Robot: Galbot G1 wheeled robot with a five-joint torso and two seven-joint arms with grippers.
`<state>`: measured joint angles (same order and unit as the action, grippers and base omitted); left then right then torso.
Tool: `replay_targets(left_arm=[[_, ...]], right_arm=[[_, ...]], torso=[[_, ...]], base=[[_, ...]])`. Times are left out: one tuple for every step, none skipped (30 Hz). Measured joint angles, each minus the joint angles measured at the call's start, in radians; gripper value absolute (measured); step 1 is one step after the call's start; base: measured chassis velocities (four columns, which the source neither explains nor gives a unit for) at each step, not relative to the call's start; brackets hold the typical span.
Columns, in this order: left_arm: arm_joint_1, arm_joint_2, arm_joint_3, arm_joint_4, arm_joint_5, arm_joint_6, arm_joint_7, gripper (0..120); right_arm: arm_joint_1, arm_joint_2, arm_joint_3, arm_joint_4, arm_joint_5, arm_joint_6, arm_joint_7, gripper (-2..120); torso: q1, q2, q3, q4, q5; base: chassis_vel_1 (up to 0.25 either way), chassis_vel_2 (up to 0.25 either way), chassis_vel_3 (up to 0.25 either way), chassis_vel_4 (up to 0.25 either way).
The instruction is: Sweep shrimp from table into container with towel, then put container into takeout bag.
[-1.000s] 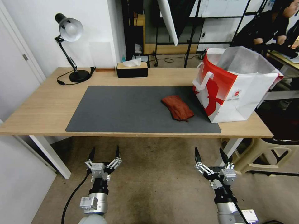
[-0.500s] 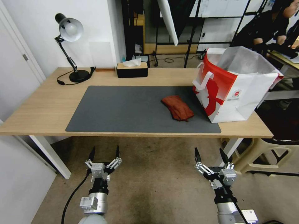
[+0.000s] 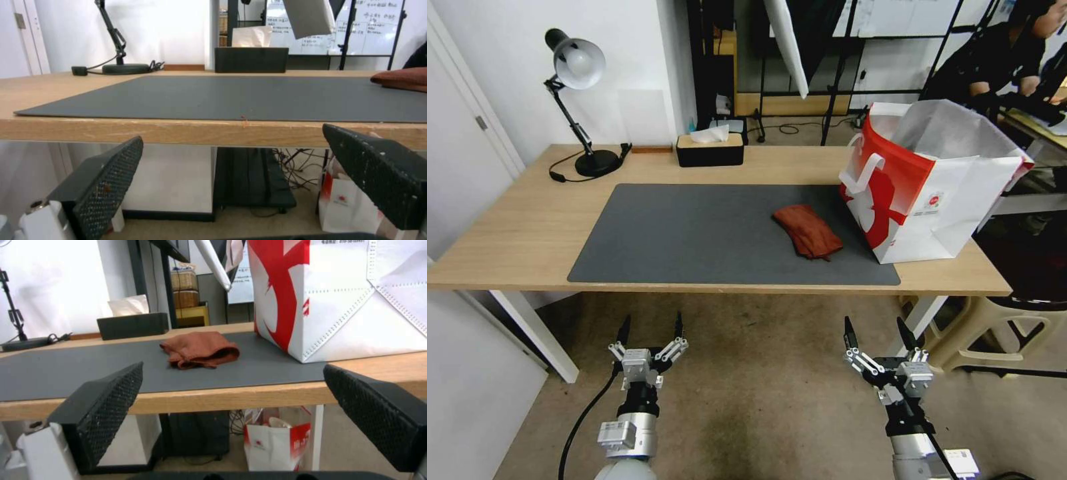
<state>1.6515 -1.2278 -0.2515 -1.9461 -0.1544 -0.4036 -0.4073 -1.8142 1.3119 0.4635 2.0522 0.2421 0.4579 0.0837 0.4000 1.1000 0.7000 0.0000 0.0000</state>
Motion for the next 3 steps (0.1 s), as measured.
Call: replay_targets(left_arm=[[0.0, 0.0, 0.0, 0.0, 0.0, 0.0, 0.0, 100], [0.0, 0.0, 0.0, 0.0, 0.0, 0.0, 0.0, 100], [0.0, 0.0, 0.0, 0.0, 0.0, 0.0, 0.0, 100]], right_arm=[[0.0, 0.0, 0.0, 0.0, 0.0, 0.0, 0.0, 100], [0.0, 0.0, 0.0, 0.0, 0.0, 0.0, 0.0, 100], [0.0, 0.0, 0.0, 0.0, 0.0, 0.0, 0.0, 100]], torso=[[0.0, 0.0, 0.0, 0.0, 0.0], [0.0, 0.0, 0.0, 0.0, 0.0], [0.0, 0.0, 0.0, 0.0, 0.0]], base=[[0.0, 0.0, 0.0, 0.0], [0.0, 0.0, 0.0, 0.0], [0.0, 0.0, 0.0, 0.0]])
